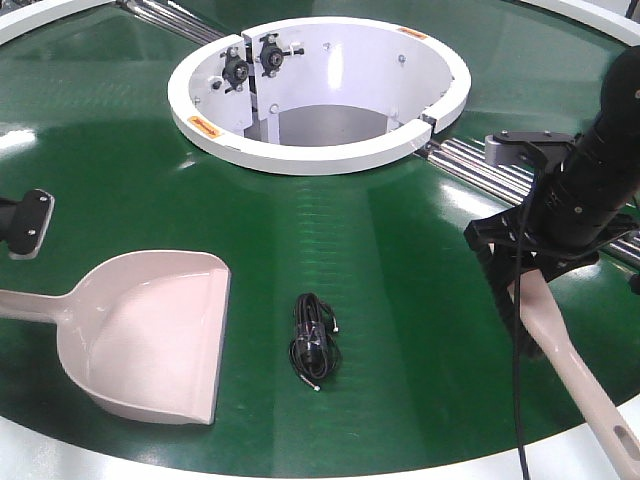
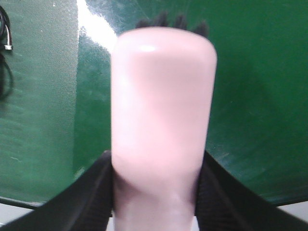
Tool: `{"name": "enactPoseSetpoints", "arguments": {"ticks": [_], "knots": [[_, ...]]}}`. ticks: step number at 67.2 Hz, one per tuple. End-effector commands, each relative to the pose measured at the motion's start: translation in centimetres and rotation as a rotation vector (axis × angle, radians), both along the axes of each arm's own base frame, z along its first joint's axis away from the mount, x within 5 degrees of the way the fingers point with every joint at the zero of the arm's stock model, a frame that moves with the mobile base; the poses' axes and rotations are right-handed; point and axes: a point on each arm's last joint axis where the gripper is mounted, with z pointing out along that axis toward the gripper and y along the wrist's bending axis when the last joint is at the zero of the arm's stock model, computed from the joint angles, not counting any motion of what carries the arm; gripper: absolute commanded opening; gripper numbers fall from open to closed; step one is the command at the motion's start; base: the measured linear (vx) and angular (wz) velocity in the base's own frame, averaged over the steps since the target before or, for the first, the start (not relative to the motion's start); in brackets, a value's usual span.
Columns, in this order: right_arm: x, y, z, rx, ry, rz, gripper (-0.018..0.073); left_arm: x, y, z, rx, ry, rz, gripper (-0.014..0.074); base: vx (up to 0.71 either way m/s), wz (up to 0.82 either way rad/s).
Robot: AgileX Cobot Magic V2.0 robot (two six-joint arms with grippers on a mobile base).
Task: Clean and inspect green conveyor with broom and dustpan
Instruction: 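Grasp the pink dustpan handle with the left gripper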
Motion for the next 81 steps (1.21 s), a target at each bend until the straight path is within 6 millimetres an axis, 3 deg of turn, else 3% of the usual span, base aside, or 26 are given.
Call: {"name": "enactPoseSetpoints", "arguments": {"ticks": [1,32,44,59,81], "knots": [[-1.0,-0.3,2.2,0.008,-0.021,0.005,-0.0003,0.0,0.1,2.0,0.011,-0.037,0.017,0.0584,0.00,0.00],[-1.0,-0.3,2.2,0.008,-0.021,0.005,-0.0003,0.8,0.2,0.1,0.006,-0.006,0.119,0.0560,0.00,0.00],[-1.0,-0.3,2.2,0.008,-0.021,0.005,-0.0003,0.8,0.2,0.1,0.005,-0.006,0.119,0.0389,0.00,0.00],[-1.0,-0.3,2.2,0.008,-0.021,0.005,-0.0003,0.8,-0.4,0.1,-0.002,-0.007,0.107,-0.0009,0.00,0.00],[-1.0,-0.3,2.2,0.008,-0.021,0.005,-0.0003,0.8,-2.3,0.7,0.024,-0.025,0.038,-0.0008,0.00,0.00]]}}
